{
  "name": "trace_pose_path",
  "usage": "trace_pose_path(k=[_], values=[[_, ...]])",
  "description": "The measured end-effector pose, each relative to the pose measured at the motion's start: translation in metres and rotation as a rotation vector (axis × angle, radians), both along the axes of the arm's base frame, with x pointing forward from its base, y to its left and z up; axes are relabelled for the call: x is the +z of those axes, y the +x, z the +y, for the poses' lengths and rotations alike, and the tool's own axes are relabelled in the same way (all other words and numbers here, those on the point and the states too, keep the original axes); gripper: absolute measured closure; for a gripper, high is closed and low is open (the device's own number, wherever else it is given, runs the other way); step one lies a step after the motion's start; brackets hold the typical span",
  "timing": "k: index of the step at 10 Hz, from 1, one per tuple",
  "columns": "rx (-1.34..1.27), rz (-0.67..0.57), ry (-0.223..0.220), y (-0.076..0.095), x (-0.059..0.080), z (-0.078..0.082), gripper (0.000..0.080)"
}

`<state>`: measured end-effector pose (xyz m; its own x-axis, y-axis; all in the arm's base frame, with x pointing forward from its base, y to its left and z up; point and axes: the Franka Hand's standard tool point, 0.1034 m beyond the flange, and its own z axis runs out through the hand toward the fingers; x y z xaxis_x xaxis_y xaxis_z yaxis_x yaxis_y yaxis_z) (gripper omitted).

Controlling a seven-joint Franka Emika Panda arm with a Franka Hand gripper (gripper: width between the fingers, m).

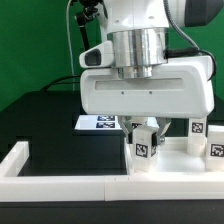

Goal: Assemble square table

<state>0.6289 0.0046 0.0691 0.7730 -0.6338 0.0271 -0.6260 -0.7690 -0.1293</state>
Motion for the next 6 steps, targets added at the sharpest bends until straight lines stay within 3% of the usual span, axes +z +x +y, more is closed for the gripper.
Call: trace_pose_path(k=[1,5,6], values=[[-0.151,0.013,0.027,-0.0004,-0.0003,-0.002,0.0506],[-0.804,0.13,0.223,-0.0037,0.0001,-0.0007,0.0506],[-0.852,0.137,0.227,-0.0035,0.0001,0.001,0.0506]])
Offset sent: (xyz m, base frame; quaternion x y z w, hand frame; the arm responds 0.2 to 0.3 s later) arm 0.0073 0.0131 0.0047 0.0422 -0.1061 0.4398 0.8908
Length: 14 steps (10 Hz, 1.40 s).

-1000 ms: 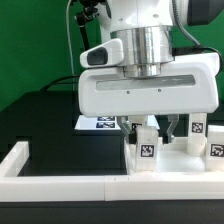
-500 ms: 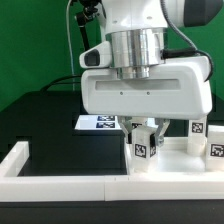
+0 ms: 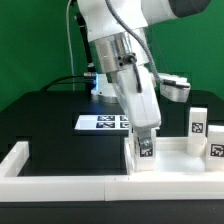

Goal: Assemble square table

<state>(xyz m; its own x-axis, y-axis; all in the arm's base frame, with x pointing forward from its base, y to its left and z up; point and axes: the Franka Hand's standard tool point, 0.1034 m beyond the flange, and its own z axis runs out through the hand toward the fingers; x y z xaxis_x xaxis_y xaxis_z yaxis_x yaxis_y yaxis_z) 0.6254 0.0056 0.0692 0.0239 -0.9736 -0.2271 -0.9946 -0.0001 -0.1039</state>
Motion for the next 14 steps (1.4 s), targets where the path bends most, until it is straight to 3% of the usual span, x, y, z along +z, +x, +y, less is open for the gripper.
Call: trace_pose_path(k=[2,3,4,5,6,9,11,13,14], values=[[0.099,-0.017,-0.017,-0.0005,-0.0002,0.0003,0.0503],[0.275,-0.036,-0.064,-0.0013,-0.0005,0.0019,0.0283],[0.482,-0.071,-0.093,-0.0019,-0.0012,0.0023,0.0283],[0.667,-0.109,-0.107,-0.0023,-0.002,0.0019,0.0175],[0.678,-0.111,-0.109,-0.0022,-0.0019,0.0016,0.0157],[0.86,-0.147,-0.126,-0.0023,-0.0019,0.0014,0.0151],[1.192,-0.182,-0.174,-0.0018,-0.0003,0.0026,0.0151],[1.183,-0.186,-0.178,-0.0007,-0.0002,0.0015,0.0151],[1.184,-0.187,-0.178,-0.0007,-0.0002,0.0014,0.0273]])
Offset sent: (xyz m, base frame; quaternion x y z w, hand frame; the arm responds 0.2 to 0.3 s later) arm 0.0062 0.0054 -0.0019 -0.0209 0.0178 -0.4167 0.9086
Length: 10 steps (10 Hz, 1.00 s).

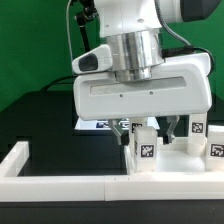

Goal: Assemble square table

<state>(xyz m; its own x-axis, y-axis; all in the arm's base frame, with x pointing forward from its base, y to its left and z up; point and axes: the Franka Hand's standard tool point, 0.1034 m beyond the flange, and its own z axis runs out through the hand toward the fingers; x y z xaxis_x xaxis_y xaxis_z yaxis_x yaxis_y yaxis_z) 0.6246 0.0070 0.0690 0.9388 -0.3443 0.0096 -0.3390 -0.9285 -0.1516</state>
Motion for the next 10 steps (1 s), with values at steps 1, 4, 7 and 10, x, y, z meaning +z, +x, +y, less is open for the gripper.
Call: trace_pose_path(k=[1,4,7,10], values=[[-0.008,0.001,0.001,0.0,0.0,0.0001,0.0412],[-0.211,0.029,0.013,-0.0001,-0.0002,-0.0017,0.0507],[-0.557,0.08,0.047,0.0004,-0.0004,-0.0056,0.0507],[-1.117,0.181,0.119,0.0008,0.0006,0.0022,0.0507]])
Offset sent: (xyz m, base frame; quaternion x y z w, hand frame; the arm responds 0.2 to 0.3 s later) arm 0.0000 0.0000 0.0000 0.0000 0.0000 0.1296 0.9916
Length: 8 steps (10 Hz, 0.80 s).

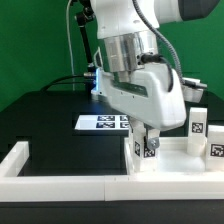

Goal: Assemble square table

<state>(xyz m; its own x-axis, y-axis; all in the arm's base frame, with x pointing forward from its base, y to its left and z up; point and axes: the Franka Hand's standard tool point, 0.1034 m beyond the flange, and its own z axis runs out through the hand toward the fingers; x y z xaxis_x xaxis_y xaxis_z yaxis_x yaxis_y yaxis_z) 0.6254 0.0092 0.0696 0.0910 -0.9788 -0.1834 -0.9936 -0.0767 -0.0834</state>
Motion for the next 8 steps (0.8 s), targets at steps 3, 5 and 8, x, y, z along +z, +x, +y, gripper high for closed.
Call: trace_pose_path(k=[3,5,8], values=[[-0.253,0.04,0.037,0.0011,0.0006,-0.0006,0.0507],[-0.363,0.065,0.031,-0.0008,-0.0006,-0.0005,0.0507],[-0.361,0.065,0.031,-0.0008,-0.0005,-0.0004,0.0266]])
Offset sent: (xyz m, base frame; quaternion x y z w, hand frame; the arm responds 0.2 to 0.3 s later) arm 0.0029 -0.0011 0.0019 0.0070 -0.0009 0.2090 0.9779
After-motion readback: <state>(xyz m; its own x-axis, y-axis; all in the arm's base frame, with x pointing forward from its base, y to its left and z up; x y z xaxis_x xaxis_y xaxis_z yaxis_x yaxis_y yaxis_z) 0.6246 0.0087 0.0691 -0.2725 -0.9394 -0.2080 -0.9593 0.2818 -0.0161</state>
